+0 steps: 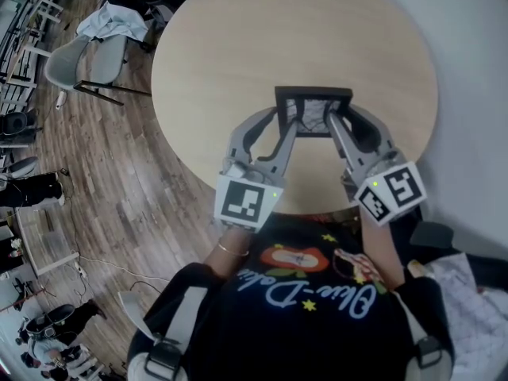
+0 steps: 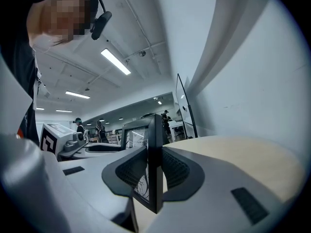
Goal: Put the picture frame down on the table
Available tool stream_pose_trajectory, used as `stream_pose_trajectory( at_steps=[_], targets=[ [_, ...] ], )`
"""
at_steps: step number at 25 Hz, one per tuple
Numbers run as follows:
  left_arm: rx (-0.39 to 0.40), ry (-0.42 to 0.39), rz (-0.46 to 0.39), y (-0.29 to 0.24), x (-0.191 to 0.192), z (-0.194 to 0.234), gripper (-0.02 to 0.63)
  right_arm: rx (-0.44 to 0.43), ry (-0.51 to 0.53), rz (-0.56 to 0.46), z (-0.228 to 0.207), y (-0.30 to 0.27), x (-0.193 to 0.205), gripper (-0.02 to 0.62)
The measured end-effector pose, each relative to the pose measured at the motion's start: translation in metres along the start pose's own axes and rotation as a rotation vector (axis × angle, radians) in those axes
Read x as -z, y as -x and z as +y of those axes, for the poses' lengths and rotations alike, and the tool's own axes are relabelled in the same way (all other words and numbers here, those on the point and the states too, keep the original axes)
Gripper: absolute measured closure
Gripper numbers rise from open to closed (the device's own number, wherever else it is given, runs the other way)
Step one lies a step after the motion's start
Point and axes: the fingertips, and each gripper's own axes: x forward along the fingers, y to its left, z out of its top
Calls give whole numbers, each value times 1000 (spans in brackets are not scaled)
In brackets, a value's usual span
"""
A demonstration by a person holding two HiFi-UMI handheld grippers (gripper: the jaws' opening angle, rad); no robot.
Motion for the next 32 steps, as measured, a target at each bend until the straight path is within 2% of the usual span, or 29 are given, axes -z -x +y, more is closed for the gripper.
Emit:
stream_pose_trajectory(
  at_steps=[2, 8, 14, 26, 32],
  targets=[
    [4, 15, 18, -8, 12, 14, 497, 2, -10, 20, -4, -18, 9, 526],
    [35, 27, 73, -15, 33, 23, 497, 16, -80, 77, -11, -30, 29, 526],
    [52, 44, 119, -25, 55, 32, 497, 25, -96, 128, -18, -45, 47, 526],
    [82, 65, 216, -44, 98, 34, 497, 46, -121, 223, -35, -58, 84, 526],
    [104, 79, 257, -52, 119, 31, 497, 69, -171, 261, -45, -59, 106, 526]
  ],
)
